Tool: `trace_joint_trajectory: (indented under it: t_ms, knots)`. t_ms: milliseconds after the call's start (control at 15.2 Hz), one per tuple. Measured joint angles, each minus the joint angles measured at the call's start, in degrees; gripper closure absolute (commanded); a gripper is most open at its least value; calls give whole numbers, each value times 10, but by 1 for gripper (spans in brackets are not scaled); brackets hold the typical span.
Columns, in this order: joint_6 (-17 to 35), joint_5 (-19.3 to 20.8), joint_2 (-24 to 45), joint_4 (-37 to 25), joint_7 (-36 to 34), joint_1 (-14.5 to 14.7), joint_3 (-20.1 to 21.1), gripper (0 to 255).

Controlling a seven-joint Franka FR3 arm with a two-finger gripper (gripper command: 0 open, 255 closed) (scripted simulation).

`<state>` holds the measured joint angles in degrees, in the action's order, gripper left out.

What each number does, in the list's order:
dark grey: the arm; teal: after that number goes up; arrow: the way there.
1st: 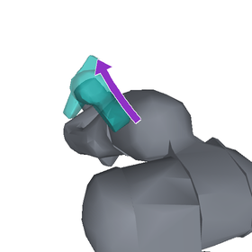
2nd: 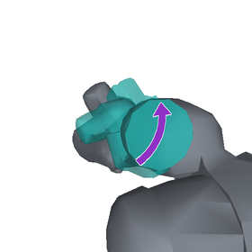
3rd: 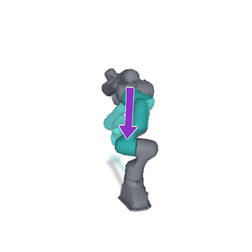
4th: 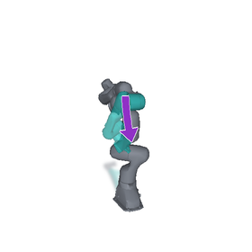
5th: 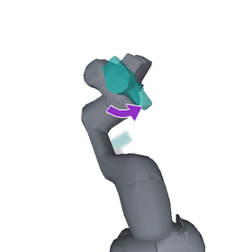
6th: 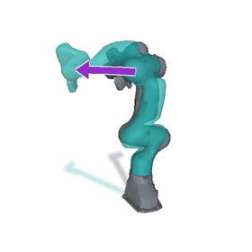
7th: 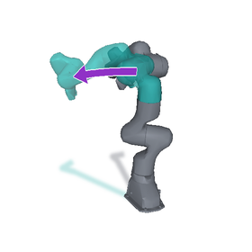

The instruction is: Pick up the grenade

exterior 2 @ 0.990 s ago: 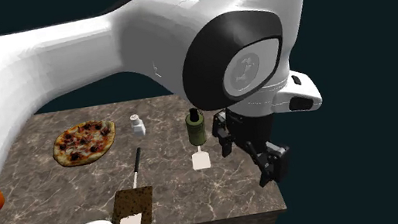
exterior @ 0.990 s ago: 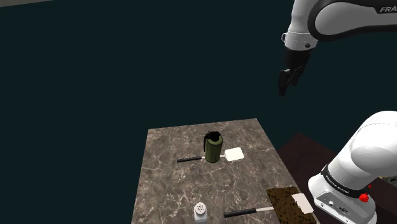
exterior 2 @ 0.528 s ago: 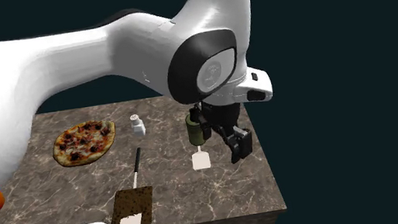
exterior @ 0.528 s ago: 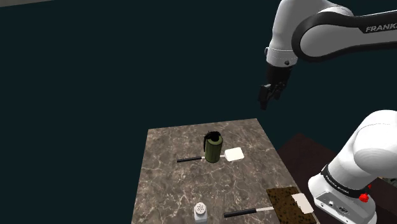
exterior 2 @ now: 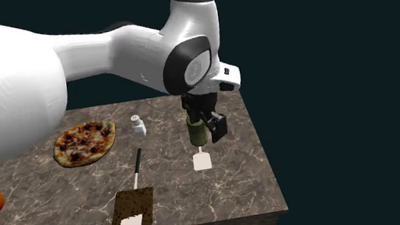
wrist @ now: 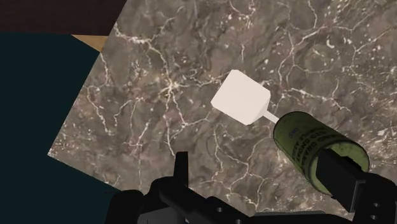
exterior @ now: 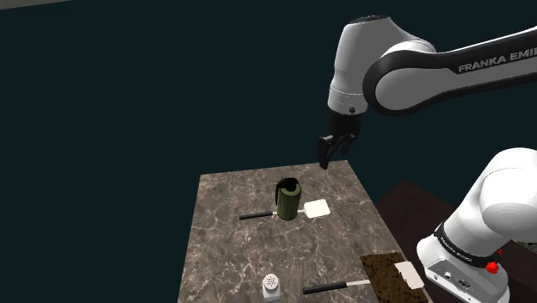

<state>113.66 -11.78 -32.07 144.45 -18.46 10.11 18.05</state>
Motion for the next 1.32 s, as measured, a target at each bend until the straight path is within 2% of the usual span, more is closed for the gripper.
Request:
trace_joint_trajectory:
  t_ms: [198,594,1122,1188,1320]
  knots:
    - [43,-13,43,-14,-36,8,34,0]
    - [120,-11,135,-56,-108,14,95,0]
    - [186,0,184,-41,-125,10,113,0]
    - [189,1,186,-40,-126,10,114,255]
    - [191,1,187,-39,-126,10,114,255]
